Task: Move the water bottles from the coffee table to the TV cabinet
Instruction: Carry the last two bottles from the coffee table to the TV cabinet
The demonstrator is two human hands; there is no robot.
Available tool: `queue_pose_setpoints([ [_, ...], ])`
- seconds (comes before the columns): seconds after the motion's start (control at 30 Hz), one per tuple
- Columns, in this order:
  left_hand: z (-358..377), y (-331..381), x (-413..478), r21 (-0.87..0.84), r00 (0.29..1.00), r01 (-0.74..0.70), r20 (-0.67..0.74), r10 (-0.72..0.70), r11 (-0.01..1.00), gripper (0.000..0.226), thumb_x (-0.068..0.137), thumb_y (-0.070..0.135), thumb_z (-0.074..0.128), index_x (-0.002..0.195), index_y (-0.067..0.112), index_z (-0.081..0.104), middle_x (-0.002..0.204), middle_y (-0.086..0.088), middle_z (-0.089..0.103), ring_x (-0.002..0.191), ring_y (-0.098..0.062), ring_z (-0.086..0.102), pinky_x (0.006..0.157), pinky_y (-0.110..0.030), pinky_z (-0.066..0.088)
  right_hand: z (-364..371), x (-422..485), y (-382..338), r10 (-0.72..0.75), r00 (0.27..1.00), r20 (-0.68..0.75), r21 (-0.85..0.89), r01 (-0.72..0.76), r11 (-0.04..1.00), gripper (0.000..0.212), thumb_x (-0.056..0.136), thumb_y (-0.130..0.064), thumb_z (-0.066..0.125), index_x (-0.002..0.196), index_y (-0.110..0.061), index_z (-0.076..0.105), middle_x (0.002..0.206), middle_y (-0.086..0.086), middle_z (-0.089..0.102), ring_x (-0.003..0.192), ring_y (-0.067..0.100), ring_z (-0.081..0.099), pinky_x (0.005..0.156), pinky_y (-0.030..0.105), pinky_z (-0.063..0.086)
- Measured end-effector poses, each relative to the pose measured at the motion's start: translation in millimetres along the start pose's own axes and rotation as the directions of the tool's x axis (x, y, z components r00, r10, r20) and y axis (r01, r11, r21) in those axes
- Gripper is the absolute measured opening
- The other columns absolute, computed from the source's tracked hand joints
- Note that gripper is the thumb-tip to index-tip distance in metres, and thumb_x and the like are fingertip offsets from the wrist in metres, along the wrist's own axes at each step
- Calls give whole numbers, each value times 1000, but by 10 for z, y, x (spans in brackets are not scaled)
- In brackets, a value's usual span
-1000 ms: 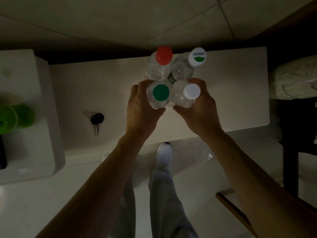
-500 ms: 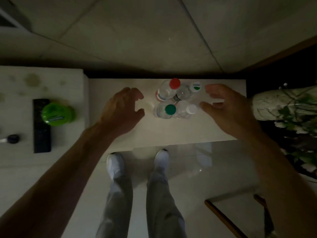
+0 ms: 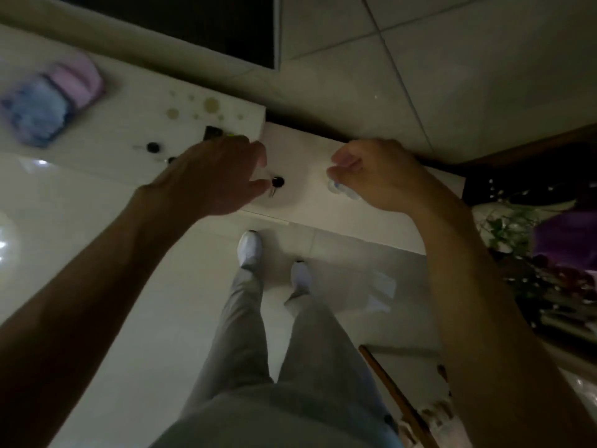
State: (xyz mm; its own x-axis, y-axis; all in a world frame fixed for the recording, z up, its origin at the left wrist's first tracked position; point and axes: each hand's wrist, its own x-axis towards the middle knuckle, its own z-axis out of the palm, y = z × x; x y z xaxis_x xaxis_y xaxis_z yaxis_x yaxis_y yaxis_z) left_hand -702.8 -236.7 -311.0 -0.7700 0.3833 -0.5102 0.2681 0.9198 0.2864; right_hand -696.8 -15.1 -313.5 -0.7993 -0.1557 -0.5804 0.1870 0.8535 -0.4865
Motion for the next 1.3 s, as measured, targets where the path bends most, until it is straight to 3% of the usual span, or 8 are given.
queue_pose_setpoints([
  [0.33,-152,568,-1501,-200,953,263,-97,-286,944,43,92,45,50,128,21,49,125,-3,58,109,-18,56,95,-34,46,-151,-993,-614,-156,964,214,-208,201,957,48,92,-41,57,129,-10,56,127,9,62,113,26,59,98,45,48],
  [0.6,-82,645,-2465,-364,867,406,-136,-479,838,44,92,44,52,129,21,49,128,-2,57,108,-16,57,92,-30,46,-15,-1419,-1369,-367,882,296,-245,441,863,49,93,-42,55,135,-17,50,129,5,59,113,19,57,98,38,48],
  [0.87,382,472,-3629,-543,701,507,-193,-687,669,42,90,45,54,126,23,51,121,-1,60,101,-14,58,85,-27,48,760,-1957,-2066,-449,764,463,-359,625,694,52,93,-44,56,135,-16,50,132,6,59,115,22,57,99,41,48],
  [1.1,1219,443,-4869,-658,556,581,-110,-824,479,43,90,44,54,127,22,50,123,-1,59,101,-15,59,88,-30,51,1933,-2802,-2644,-497,623,604,-395,775,493,49,94,-43,55,134,-15,53,130,5,60,112,20,58,95,35,47],
  [1.3,2086,520,-6124,-725,365,628,-47,-930,283,43,90,45,52,126,22,50,122,-1,59,98,-13,58,85,-27,50,3043,-3604,-2908,-440,527,727,-433,849,302,48,92,-46,56,129,-17,56,127,4,63,110,20,59,97,38,49],
])
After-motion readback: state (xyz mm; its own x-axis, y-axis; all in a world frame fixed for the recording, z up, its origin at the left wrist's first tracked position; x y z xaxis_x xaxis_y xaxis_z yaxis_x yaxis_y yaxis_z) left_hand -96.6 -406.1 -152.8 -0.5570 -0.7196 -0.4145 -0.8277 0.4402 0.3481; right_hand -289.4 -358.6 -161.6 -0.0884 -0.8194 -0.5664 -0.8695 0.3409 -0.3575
